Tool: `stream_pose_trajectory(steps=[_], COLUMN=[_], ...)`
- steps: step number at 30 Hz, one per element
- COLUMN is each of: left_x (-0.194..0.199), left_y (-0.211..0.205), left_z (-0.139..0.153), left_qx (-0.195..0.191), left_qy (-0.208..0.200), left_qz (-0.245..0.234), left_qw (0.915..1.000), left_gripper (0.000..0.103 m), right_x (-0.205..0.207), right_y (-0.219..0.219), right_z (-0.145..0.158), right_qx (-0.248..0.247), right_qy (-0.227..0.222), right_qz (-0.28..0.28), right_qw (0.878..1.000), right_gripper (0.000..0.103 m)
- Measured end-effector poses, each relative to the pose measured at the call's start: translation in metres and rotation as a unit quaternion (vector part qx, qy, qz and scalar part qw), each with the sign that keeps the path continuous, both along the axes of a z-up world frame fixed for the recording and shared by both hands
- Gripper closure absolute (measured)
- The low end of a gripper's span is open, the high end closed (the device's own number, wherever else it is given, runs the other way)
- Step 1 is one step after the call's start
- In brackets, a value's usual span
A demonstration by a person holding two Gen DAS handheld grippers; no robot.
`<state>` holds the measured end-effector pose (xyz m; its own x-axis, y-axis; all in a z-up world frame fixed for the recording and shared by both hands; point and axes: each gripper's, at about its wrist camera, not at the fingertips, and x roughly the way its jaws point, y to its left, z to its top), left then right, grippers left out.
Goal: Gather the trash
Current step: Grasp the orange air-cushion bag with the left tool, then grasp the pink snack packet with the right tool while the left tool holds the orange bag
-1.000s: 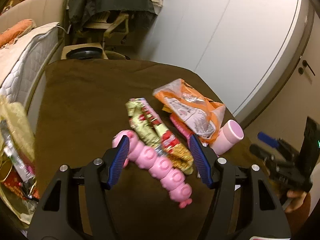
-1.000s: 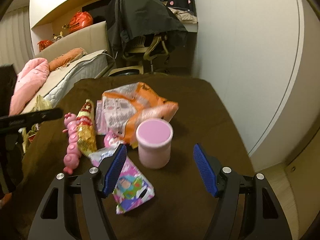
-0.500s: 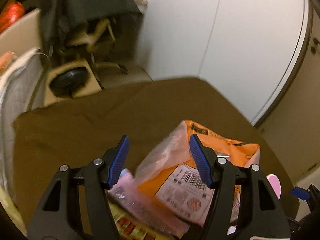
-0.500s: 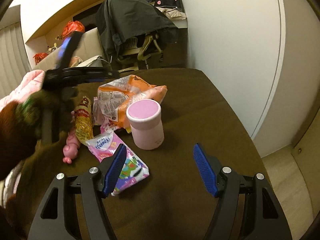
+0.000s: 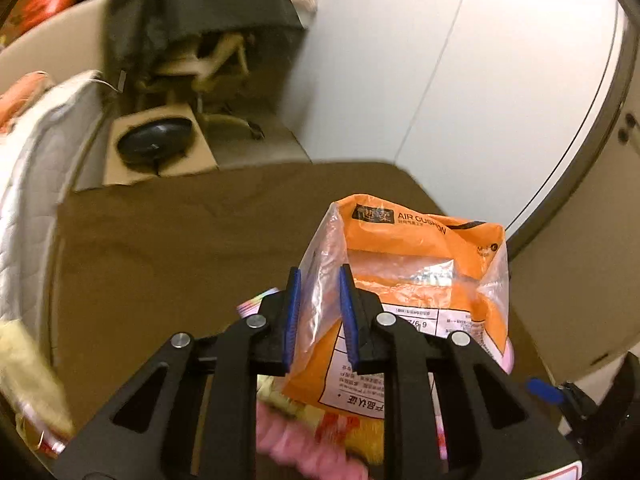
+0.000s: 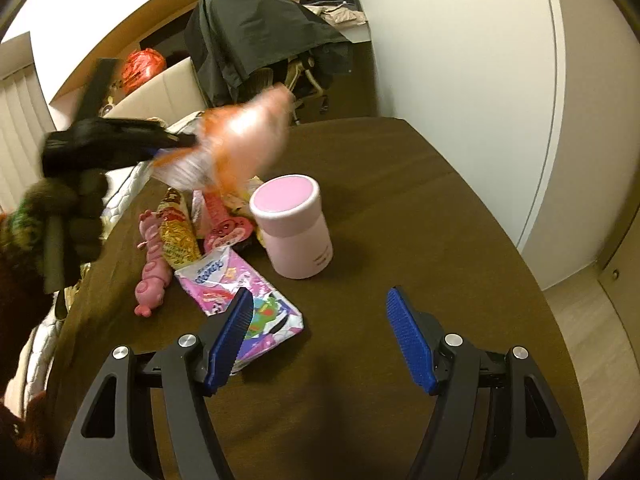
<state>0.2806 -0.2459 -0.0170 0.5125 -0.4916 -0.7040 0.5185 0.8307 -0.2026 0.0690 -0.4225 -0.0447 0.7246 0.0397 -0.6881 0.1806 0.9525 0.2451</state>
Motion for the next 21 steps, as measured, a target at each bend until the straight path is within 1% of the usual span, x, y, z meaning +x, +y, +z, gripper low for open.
stream_pose_trajectory(steps=[1,3,5,7,9,13,15,18,21], left_x=[-0.010,-0.025,-0.044,-0.060,-0.080,-0.103,-0.109,-0.115,-0.124], left_y=[0.014,0.035,0.062,0.080,0.101,0.127,0.137,0.143,0.146], left_z=[0.008,0.017,0.019,0.018,0.011,-0.006,-0.016,-0.024,-0.029], left_qx=[-0.002,-0.004,0.000,0.004,0.009,0.017,0.015,0.018,0.023], left_qy=[-0.008,-0.008,-0.004,-0.005,-0.002,0.016,0.032,0.043,0.046], left_qz=[0.009,0.026,0.043,0.049,0.054,0.076,0.085,0.087,0.084], left_qw=[0.9999,0.9996,0.9991,0.9988,0.9985,0.9968,0.9958,0.9951,0.9952], left_gripper=[0.085,0.085,0.085,0.084,0.084,0.083,0.083,0.083,0.083], right_x=[0.000,0.002,0.005,0.010,0.017,0.023,0.022,0.016,0.013], right_y=[0.002,0.008,0.015,0.020,0.026,0.037,0.044,0.058,0.067], right_z=[0.001,0.003,0.003,0.001,-0.006,-0.018,-0.022,-0.021,-0.012], right_qx=[-0.001,0.000,0.000,0.003,0.011,0.010,0.028,0.051,0.041], right_qy=[0.000,-0.001,0.004,0.012,0.027,0.053,0.062,0.057,0.043], right_qz=[0.004,0.016,0.030,0.043,0.056,0.062,0.073,0.097,0.100], right_qw=[1.000,1.000,1.000,0.999,0.998,0.997,0.995,0.992,0.993], right_gripper=[0.038,0.038,0.038,0.038,0.038,0.038,0.038,0.038,0.038])
